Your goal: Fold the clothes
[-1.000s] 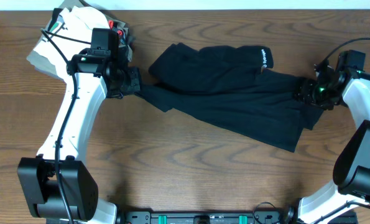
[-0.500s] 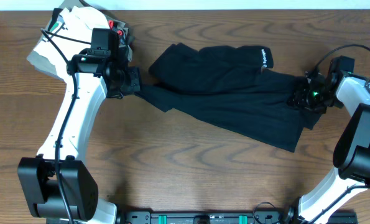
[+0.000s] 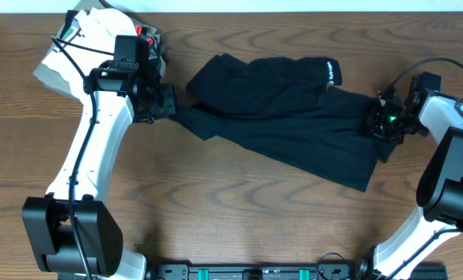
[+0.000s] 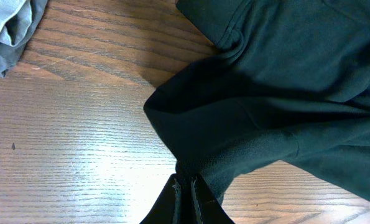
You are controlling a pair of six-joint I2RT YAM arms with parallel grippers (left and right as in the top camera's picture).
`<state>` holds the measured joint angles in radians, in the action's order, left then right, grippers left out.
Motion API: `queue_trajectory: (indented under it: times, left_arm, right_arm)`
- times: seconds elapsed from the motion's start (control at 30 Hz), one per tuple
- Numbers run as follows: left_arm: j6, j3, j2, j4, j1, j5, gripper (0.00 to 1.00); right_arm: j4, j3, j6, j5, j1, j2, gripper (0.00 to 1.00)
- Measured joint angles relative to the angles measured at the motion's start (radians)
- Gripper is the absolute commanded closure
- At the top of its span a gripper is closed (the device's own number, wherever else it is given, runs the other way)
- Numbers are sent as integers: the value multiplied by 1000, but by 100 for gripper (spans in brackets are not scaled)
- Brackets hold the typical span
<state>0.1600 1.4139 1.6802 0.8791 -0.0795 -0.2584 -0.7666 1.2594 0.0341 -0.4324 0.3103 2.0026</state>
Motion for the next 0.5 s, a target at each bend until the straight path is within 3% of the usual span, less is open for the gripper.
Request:
queue_trajectory:
  times: [0.27,0.37,0.5]
  left_arm:
    - [0,0,0,0,0,0,94]
    - [0,0,0,0,0,0,94]
    - [0,0,0,0,0,0,94]
  right_arm:
    - [-105,31,0,-12,21,-35,87]
    - [-143,55,-4,-5,37,-95,99]
    - [-182,69,-2,3,51,-159,99]
